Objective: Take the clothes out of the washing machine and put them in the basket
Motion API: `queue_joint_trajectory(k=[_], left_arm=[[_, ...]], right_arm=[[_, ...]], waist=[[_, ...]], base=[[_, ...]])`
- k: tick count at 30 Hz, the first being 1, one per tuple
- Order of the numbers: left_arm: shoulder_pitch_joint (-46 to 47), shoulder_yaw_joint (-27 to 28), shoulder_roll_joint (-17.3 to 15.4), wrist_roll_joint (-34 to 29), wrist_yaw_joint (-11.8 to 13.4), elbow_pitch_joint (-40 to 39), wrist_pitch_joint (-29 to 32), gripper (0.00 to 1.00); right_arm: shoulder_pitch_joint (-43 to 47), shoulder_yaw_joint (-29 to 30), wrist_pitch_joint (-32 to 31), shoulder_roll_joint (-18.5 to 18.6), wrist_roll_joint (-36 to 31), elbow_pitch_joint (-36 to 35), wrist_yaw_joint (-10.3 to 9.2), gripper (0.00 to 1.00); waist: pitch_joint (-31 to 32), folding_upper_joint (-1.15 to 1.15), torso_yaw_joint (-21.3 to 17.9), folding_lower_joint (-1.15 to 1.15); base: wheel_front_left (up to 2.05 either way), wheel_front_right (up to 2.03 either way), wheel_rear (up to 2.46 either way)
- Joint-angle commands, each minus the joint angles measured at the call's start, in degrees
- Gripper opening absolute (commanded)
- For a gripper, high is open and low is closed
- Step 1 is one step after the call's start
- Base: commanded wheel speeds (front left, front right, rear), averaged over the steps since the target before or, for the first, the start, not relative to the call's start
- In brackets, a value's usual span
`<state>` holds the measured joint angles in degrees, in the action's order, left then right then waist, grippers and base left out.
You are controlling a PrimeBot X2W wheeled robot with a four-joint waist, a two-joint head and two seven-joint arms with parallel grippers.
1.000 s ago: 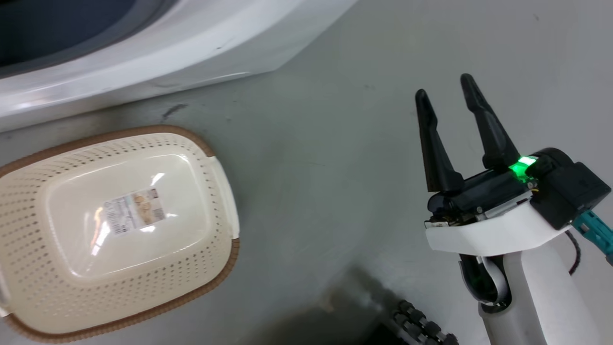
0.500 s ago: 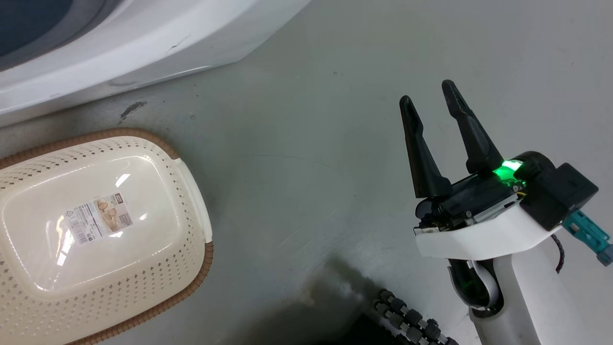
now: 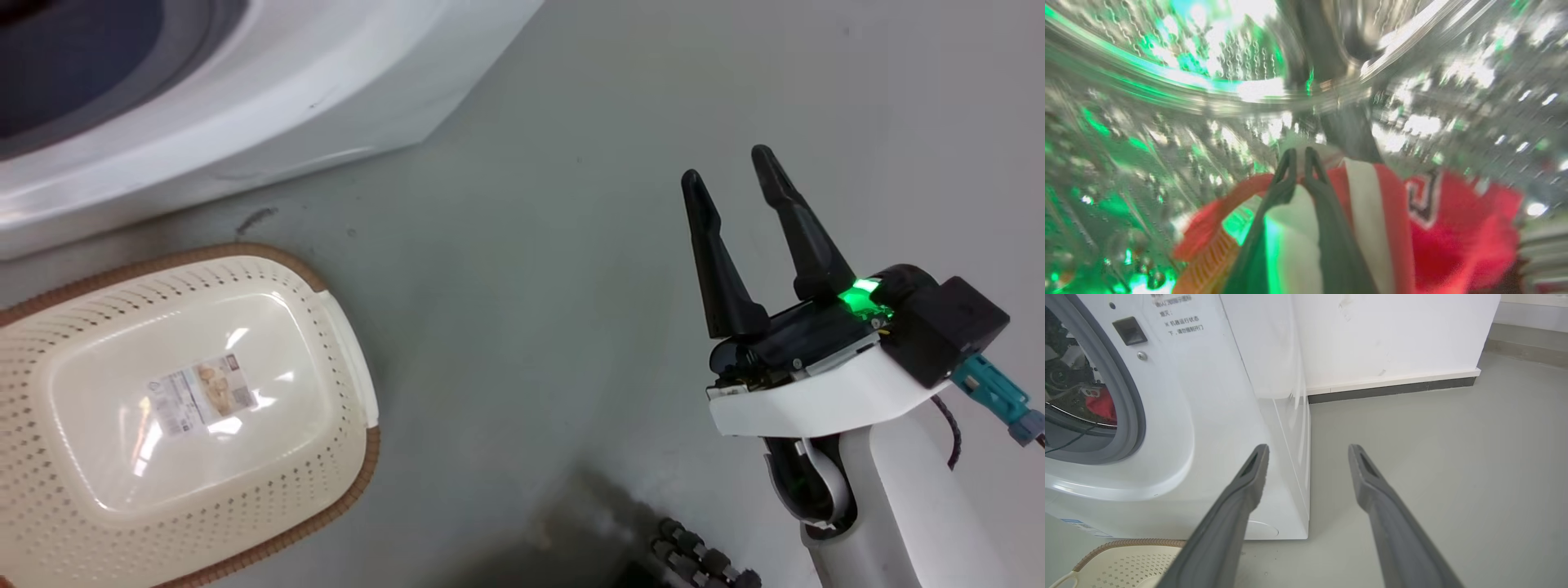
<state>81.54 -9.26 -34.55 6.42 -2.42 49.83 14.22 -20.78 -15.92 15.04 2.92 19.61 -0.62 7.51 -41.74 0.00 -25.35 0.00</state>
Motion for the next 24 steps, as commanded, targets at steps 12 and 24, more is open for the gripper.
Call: queue_joint_trajectory(k=[12,24], left_arm=[[-20.05,4.32,9.22,8.40,0.51,2.58,-25.58,0.00],[-37.13,5.98,15.08,11.27,0.24,-9.08,-29.46,0.00]], right_arm=[[5.33,1.71,0.20,-0.02,-4.77,4.61,-0.03,1.00],[11.13,3.67,0.20,-0.03,-6.98,7.71,-0.04,1.00]], waist=[[19.41,0.00,7.12,0.00],[31.02,0.00,11.49,0.00]], base=[[0.00,0.00,0.00],[0.00,0.00,0.00]])
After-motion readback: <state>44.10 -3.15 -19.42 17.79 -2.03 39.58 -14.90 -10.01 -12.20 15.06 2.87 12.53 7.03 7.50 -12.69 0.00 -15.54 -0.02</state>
